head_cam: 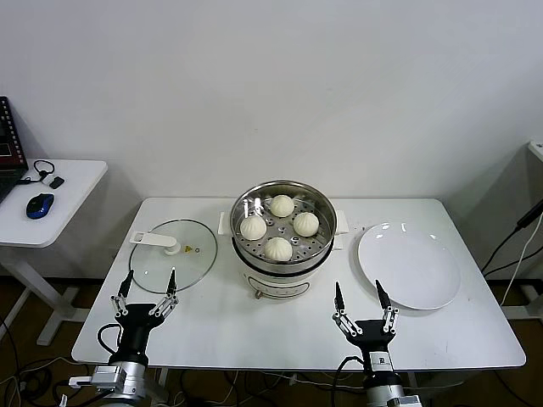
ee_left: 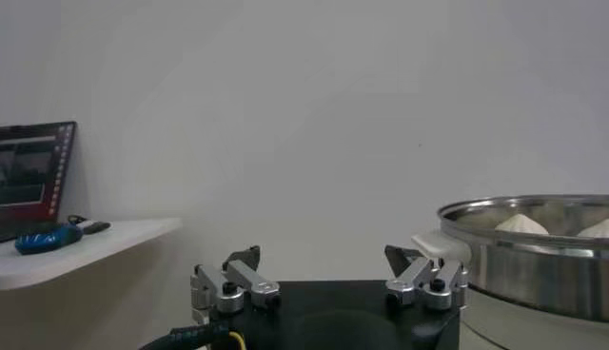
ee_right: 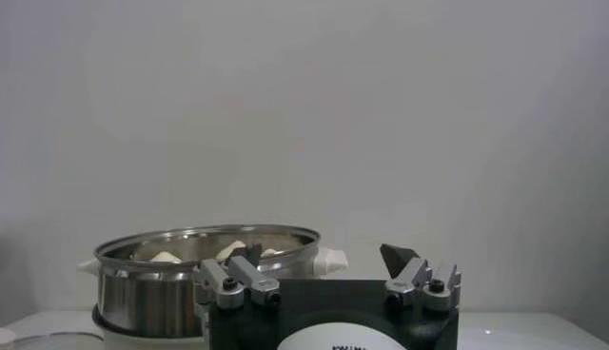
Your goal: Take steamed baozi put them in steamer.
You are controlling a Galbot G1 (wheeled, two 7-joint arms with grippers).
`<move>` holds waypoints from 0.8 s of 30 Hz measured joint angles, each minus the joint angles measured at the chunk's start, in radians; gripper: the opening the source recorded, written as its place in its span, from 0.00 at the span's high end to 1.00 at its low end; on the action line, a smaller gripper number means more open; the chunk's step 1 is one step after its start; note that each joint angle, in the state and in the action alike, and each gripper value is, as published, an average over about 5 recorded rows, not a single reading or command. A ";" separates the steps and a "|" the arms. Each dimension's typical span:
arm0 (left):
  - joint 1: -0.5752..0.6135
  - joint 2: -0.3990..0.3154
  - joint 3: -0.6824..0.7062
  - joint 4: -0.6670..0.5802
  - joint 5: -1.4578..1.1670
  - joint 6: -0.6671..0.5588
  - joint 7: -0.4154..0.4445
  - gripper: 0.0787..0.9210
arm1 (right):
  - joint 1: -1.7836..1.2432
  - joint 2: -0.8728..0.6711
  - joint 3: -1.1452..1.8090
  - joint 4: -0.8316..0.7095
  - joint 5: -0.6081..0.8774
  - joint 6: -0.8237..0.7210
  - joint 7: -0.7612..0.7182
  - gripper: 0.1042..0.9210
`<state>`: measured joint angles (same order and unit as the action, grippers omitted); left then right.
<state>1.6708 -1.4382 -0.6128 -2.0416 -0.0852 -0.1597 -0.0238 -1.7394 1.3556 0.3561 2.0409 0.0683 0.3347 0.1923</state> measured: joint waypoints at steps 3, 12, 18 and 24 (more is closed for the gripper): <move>0.000 -0.001 0.000 0.000 0.000 -0.002 0.000 0.12 | -0.003 0.003 -0.001 0.000 -0.005 0.001 0.001 0.12; 0.001 -0.005 0.004 0.002 0.001 -0.005 -0.001 0.12 | -0.007 0.008 -0.007 0.001 -0.019 0.001 0.003 0.12; 0.000 -0.009 0.007 0.003 0.002 -0.006 -0.001 0.12 | -0.013 0.008 -0.011 0.005 -0.024 -0.002 0.003 0.12; 0.000 -0.009 0.006 0.003 0.002 -0.006 -0.001 0.12 | -0.017 0.009 -0.011 0.006 -0.029 -0.005 0.002 0.12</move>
<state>1.6712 -1.4472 -0.6064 -2.0390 -0.0830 -0.1661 -0.0250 -1.7560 1.3642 0.3452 2.0469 0.0395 0.3299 0.1942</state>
